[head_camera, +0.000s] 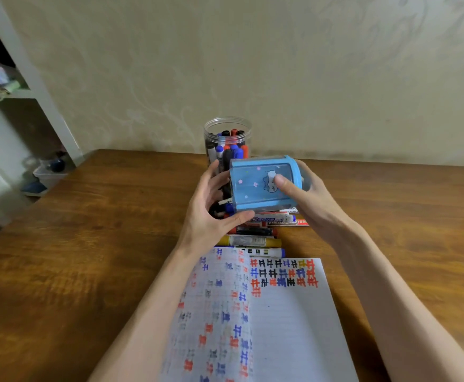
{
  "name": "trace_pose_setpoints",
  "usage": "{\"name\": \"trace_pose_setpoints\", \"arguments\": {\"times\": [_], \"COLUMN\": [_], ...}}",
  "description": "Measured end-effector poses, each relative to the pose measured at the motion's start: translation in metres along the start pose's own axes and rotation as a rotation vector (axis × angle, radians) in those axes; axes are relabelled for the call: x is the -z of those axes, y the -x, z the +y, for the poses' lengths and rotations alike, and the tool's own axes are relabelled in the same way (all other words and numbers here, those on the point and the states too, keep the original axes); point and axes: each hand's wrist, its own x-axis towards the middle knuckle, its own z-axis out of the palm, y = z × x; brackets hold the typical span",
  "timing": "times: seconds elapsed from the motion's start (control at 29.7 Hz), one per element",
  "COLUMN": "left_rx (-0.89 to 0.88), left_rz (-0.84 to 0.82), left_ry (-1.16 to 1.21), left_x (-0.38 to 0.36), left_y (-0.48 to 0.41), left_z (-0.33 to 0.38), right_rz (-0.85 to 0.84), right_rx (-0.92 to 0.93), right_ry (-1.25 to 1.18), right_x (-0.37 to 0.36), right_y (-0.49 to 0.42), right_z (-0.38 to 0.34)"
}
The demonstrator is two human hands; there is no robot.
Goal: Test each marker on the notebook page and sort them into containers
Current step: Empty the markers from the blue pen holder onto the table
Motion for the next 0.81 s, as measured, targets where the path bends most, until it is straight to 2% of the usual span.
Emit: {"name": "trace_pose_setpoints", "arguments": {"times": [0.2,0.44,0.5,0.64,0.81], "left_rx": [0.072,-0.053,-0.078,-0.016,-0.045], "left_rz": [0.01,0.022,-0.02,-0.046,0.039], "left_ry": [0.059,0.016,-0.031,-0.146,-0.394], "left_x": [0.001,-0.016,-0.022,-0.021,-0.017], "left_y": [-0.001,0.005,0.006,0.009,0.008], "left_z": [0.002,0.011,0.011,0.002,-0.016], "right_rz": [-0.149,-0.176,-0.113,0.138,0.39], "right_rx": [0.019,0.114,0.122,0.092,-0.007], "right_ry": [0.146,0.516,0.557,0.468,0.453], "right_x": [0.021,0.028,0.036,0.066,0.09], "right_y": [0.011,0.013,0.016,0.025,0.035], "right_z": [-0.004,-0.011,-0.011,-0.007,0.02]}}
